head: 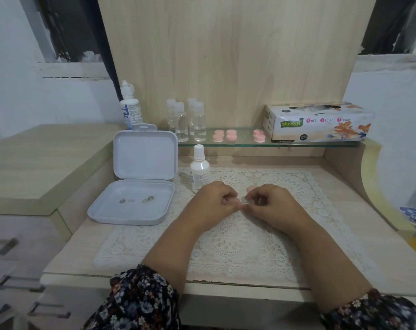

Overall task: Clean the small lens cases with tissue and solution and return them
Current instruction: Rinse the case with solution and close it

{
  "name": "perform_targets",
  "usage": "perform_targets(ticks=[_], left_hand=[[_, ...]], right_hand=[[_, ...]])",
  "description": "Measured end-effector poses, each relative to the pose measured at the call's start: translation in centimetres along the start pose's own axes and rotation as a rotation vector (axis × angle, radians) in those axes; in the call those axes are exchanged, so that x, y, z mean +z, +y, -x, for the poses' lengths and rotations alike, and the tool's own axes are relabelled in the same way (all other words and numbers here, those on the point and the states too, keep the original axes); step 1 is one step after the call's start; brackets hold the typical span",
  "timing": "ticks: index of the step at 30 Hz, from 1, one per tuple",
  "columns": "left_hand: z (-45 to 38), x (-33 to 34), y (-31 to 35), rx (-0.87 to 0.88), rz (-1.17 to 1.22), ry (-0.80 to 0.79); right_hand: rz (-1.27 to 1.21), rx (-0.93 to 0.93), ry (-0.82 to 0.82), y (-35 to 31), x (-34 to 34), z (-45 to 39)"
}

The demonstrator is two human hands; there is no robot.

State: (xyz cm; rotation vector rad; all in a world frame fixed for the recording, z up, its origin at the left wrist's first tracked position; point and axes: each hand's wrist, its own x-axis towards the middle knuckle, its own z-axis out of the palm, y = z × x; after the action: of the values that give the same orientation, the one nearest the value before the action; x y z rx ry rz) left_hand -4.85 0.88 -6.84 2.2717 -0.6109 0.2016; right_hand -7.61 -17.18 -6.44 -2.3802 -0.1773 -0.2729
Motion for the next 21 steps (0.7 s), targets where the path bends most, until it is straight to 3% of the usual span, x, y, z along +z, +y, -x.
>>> perform_targets(ticks=[21], left_hand=[[0.01,-0.18,-0.03,-0.027,0.126,-0.056]], right_hand=[[0.010,0.007,-0.013,-0.32,-0.25,0.16]])
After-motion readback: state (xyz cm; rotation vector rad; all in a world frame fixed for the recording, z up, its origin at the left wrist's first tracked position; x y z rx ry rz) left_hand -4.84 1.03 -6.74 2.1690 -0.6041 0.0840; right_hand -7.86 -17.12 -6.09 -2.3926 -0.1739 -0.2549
